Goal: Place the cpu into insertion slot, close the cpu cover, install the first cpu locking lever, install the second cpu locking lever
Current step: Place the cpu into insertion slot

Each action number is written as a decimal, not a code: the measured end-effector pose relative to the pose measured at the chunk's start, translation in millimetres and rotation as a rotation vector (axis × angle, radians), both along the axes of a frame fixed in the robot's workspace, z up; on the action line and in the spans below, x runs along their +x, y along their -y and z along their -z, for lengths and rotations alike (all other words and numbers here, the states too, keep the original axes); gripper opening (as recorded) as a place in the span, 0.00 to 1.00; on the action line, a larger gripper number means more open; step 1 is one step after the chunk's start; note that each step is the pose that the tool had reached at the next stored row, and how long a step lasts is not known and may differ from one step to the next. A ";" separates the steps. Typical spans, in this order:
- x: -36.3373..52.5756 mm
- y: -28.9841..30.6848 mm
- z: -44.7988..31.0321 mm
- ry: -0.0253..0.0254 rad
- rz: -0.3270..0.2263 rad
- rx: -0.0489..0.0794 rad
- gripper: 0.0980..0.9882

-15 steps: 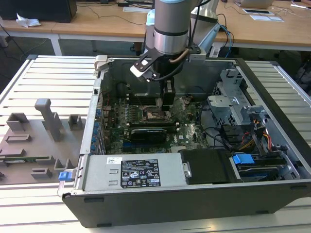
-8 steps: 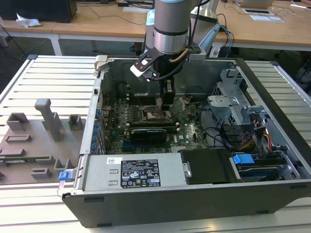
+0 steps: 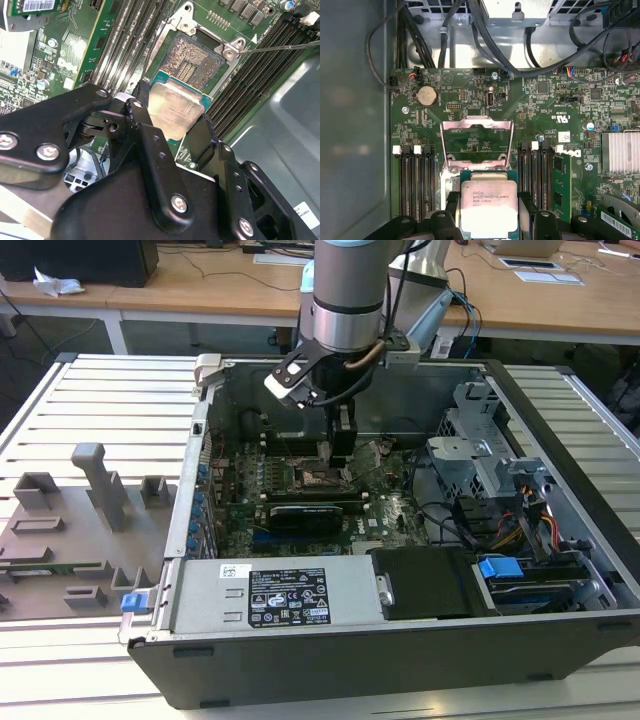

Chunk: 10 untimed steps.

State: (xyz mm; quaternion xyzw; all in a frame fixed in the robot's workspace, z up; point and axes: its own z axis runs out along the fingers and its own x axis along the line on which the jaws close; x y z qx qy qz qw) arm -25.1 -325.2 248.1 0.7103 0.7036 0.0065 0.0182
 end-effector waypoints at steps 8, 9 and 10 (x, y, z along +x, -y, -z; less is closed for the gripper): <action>-2.2 0.0 3.6 0.0000 0.000 0.000 0.50; -2.3 0.0 4.3 0.0000 0.000 0.000 0.50; -2.3 0.0 4.9 0.0000 0.000 0.000 0.50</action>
